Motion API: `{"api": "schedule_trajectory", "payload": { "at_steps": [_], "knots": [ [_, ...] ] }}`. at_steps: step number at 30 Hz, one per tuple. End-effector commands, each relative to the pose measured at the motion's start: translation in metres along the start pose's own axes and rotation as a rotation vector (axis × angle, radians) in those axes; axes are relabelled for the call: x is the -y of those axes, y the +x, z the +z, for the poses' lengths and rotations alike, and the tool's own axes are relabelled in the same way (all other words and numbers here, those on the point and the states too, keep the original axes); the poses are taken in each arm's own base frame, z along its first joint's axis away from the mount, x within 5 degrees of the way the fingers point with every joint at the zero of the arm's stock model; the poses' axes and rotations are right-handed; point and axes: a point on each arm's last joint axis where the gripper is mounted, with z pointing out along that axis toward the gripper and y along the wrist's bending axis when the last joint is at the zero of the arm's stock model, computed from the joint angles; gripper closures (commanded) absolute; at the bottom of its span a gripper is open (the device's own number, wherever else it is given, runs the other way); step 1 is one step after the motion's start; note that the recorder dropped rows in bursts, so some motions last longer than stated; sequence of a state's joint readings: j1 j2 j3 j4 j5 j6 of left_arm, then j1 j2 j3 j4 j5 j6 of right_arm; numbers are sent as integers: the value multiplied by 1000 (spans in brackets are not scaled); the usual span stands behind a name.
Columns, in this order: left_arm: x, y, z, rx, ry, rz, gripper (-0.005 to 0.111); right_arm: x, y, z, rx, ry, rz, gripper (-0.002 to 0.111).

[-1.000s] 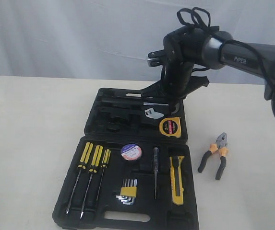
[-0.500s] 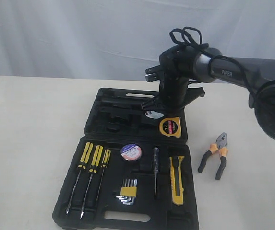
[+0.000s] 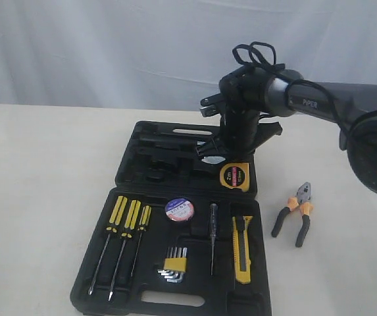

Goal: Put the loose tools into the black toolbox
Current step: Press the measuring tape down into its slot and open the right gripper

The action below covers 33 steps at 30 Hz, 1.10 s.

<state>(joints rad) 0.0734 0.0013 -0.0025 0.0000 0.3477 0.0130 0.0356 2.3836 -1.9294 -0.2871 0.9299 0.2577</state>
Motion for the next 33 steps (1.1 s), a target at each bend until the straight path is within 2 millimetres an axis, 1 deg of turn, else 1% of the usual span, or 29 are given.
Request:
{"api": "schedule_trajectory", "payload": {
  "at_steps": [1,10,15,17,21,23,24,25,27,28,30,33],
  "knots": [
    [0,0,0,4,5,-5,107,-1,2,-2,-12,-10,-3,109],
    [0,0,0,4,5,-5,107,6,-5,-34,39,-4,7,109],
    [0,0,0,4,5,-5,107,10,-1,-48,-7,-4,-5,109],
    [0,0,0,4,5,-5,107,8,3,-48,-48,-28,-15,109],
    [0,0,0,4,5,-5,107,2,5,-48,-72,-88,-12,109],
    [0,0,0,4,5,-5,107,2,6,-42,-76,-79,-20,109],
    [0,0,0,4,5,-5,107,2,7,-33,-86,-55,-30,109],
    [0,0,0,4,5,-5,107,1,8,-27,-90,-46,-38,109],
    [0,0,0,4,5,-5,107,-3,12,-7,-121,-44,-50,109],
    [0,0,0,4,5,-5,107,-4,13,-2,-128,-44,-56,109],
    [0,0,0,4,5,-5,107,-6,14,6,-129,-46,-58,109],
    [0,0,0,4,5,-5,107,-7,14,6,-123,-51,-55,109]
  ]
}}
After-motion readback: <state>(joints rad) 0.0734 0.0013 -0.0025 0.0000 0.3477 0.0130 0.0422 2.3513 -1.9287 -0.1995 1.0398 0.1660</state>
